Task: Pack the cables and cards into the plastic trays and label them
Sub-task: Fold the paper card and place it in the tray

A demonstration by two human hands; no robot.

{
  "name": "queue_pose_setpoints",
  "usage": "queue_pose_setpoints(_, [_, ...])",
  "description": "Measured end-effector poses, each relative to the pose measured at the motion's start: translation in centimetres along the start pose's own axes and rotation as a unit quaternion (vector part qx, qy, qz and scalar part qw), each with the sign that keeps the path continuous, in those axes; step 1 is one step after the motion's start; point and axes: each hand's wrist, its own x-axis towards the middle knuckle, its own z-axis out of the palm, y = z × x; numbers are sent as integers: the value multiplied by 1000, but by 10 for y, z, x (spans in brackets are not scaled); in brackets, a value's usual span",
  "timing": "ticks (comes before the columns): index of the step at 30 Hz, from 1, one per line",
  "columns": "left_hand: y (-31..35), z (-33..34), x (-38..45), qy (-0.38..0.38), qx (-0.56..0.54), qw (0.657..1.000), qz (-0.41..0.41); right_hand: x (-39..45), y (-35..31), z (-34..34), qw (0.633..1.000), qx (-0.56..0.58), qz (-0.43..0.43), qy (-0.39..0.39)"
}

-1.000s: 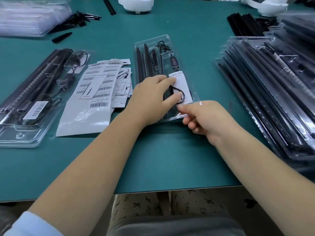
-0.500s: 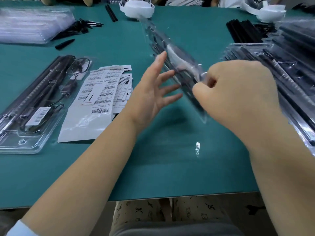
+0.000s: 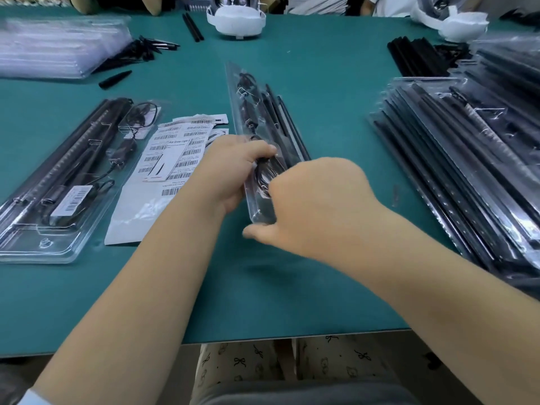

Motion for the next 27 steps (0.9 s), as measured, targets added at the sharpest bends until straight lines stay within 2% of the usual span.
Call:
queue_pose_setpoints(1, [0, -1, 1, -10, -1, 1000, 6, -2, 6, 0, 999, 31, 7, -4])
queue_pose_setpoints(2, [0, -1, 1, -14, 2, 1000, 5, -5, 13, 0, 994, 107, 20, -4])
queue_pose_setpoints(3, [0, -4, 2, -18, 3, 1000, 6, -7, 23, 4, 973, 222, 54, -25])
queue_pose_setpoints(5, [-1, -9, 6, -35, -12, 999, -3, -6, 42, 15, 895, 411, 166, 44])
queue_pose_setpoints(7, [-1, -12, 8, -58, -12, 998, -13, -3, 62, 33, 847, 435, 272, 138])
queue_pose_setpoints(8, [-1, -12, 7, -75, -18, 997, -25, -3, 66, 39, 824, 454, 319, 119])
queue_pose_setpoints(9, [-2, -13, 7, -99, -22, 994, -38, -3, 70, 44, 782, 505, 359, 70])
queue_pose_setpoints(10, [-3, -13, 6, -132, -33, 989, -56, -3, 75, 48, 718, 585, 378, 19])
queue_pose_setpoints(12, [-5, -10, 5, -165, -40, 982, -83, -5, 81, 53, 557, 749, 357, -35])
queue_pose_setpoints(13, [-6, -10, 5, -164, -33, 982, -91, -6, 82, 54, 504, 792, 342, -34])
queue_pose_setpoints(14, [-6, -8, 5, -144, -2, 985, -94, -7, 82, 55, 483, 807, 338, -32])
queue_pose_setpoints(16, [-8, -1, 2, -58, 114, 990, -59, -7, 81, 58, 480, 799, 362, -17])
queue_pose_setpoints(18, [-15, 3, 3, 19, 227, 974, 3, -6, 82, 60, 480, 790, 382, -7])
queue_pose_setpoints(20, [-20, 6, 3, 63, 276, 958, 55, -6, 83, 62, 478, 785, 393, -9])
queue_pose_setpoints(22, [-21, 6, 4, 76, 299, 949, 72, -5, 83, 64, 495, 767, 408, -12])
queue_pose_setpoints(24, [-20, 6, 4, 64, 282, 955, 67, -4, 85, 66, 513, 751, 415, -27])
queue_pose_setpoints(27, [-20, 3, 5, 51, 277, 959, 41, -3, 88, 67, 515, 751, 409, -56])
